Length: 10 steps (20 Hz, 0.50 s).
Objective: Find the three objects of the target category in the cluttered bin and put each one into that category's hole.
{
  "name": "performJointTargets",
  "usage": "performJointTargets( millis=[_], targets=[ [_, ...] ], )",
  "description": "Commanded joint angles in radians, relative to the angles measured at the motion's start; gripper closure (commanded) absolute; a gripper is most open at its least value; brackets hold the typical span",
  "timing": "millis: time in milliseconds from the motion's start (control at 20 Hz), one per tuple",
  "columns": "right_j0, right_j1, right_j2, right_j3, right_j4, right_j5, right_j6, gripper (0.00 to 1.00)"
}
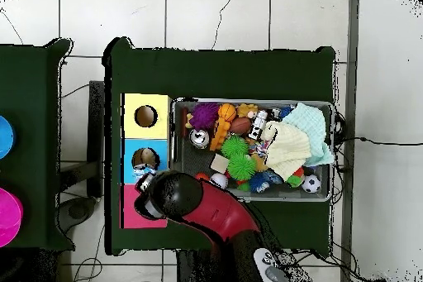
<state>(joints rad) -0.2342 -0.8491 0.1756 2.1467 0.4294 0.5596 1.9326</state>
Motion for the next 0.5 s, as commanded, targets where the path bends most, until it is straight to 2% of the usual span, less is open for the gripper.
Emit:
performJointTargets(
  millis=[50, 200, 500],
  targets=[
    [-0.036, 0.094, 0.094, 0.077, 0.062, -0.014, 0.097, 1.0],
    [-0.041, 0.103, 0.114, 0.099, 0.073, -0.036, 0.093, 1.0],
    [-0.044, 0.129, 0.119, 0.106, 0.042, -0.031, 0.086, 1.0]
  ],
)
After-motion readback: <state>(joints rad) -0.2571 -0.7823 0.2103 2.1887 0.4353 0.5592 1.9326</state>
